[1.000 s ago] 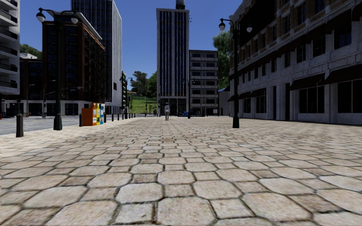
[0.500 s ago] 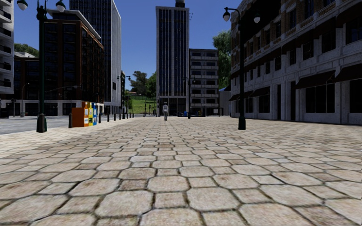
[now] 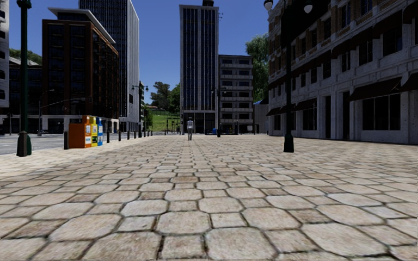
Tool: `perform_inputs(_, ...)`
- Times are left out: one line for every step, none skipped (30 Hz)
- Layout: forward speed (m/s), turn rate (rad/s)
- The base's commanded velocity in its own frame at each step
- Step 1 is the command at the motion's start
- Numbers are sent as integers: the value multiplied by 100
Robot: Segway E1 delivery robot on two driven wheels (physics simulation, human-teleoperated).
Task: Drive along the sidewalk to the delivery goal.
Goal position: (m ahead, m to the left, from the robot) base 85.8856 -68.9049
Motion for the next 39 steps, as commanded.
perform_inputs(200,0)
perform_inputs(200,0)
perform_inputs(200,0)
perform_inputs(200,0)
perform_inputs(200,-7)
perform_inputs(200,-13)
perform_inputs(200,-18)
perform_inputs(200,-19)
perform_inputs(200,-19)
perform_inputs(200,-20)
perform_inputs(200,-20)
perform_inputs(200,-21)
perform_inputs(200,-22)
perform_inputs(200,-22)
perform_inputs(200,-23)
perform_inputs(200,-23)
perform_inputs(200,-23)
perform_inputs(200,-23)
perform_inputs(200,-23)
perform_inputs(200,-23)
perform_inputs(200,-24)
perform_inputs(200,-24)
perform_inputs(200,-24)
perform_inputs(200,-26)
perform_inputs(200,-28)
perform_inputs(200,-28)
perform_inputs(200,-28)
perform_inputs(200,-28)
perform_inputs(200,-28)
perform_inputs(200,-28)
perform_inputs(200,-28)
perform_inputs(200,-28)
perform_inputs(200,-28)
perform_inputs(200,-28)
perform_inputs(200,-28)
perform_inputs(200,-28)
perform_inputs(200,-28)
perform_inputs(200,-28)
perform_inputs(200,-28)
